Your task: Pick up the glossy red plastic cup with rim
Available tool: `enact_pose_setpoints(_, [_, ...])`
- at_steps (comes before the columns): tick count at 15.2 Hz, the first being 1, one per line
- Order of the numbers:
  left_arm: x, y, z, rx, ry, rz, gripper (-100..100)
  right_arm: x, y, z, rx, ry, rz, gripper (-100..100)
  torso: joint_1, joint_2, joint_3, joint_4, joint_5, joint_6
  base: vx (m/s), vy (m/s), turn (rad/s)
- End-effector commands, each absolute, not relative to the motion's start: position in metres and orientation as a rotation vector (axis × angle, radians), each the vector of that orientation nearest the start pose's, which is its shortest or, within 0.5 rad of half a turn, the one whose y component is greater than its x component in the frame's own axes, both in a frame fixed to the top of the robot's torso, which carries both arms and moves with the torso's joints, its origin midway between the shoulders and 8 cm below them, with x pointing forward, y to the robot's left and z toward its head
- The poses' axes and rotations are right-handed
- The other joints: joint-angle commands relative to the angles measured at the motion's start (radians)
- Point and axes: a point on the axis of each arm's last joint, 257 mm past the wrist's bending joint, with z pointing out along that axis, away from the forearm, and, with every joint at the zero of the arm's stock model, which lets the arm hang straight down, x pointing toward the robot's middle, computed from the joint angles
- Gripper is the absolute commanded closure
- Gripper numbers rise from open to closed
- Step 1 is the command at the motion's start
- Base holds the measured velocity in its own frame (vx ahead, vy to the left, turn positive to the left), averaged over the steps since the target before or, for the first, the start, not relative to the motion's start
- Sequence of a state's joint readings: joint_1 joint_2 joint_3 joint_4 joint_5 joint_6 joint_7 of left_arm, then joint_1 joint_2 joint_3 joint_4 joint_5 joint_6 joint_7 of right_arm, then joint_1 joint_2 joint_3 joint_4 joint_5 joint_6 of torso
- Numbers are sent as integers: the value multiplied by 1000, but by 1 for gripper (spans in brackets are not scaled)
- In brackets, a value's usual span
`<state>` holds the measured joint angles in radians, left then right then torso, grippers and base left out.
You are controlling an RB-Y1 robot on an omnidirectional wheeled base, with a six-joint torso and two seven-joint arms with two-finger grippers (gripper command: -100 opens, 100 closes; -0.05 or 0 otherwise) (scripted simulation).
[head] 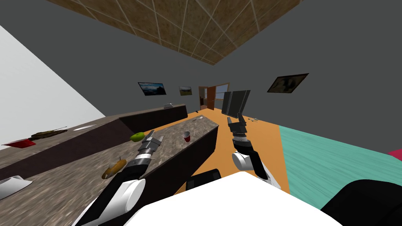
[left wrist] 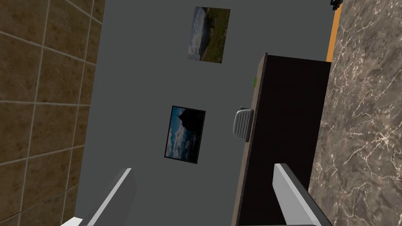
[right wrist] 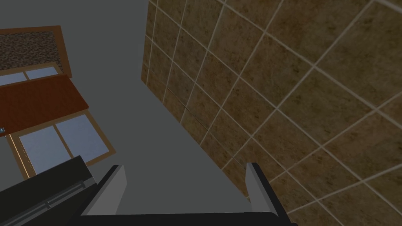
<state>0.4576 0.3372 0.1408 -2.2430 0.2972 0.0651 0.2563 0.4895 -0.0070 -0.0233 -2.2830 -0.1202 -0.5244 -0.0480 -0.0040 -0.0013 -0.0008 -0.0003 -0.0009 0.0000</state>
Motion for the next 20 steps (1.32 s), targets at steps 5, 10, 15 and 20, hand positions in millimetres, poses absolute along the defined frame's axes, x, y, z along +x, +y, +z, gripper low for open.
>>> enact_pose_setpoints(5, [422,351,-102,-1291,1043,-1351,-100,336,-299,34,710,499,1410,0,1,0,0,0,0,0,13,-44,-22])
enact_pose_setpoints(10, [425,356,-121,-1377,1094,-1316,-100,336,-299,34,710,499,1410,0,0,0,0,0,0,0,14,-54,-22])
enact_pose_setpoints(15, [427,360,-136,-1453,1136,-1284,-100,336,-299,34,710,499,1410,0,0,0,0,0,0,0,16,-47,-17])
enact_pose_setpoints(20, [429,366,-148,-1547,1177,-1261,-100,336,-299,34,710,499,1410,0,1,1,0,0,0,0,15,-49,-24])
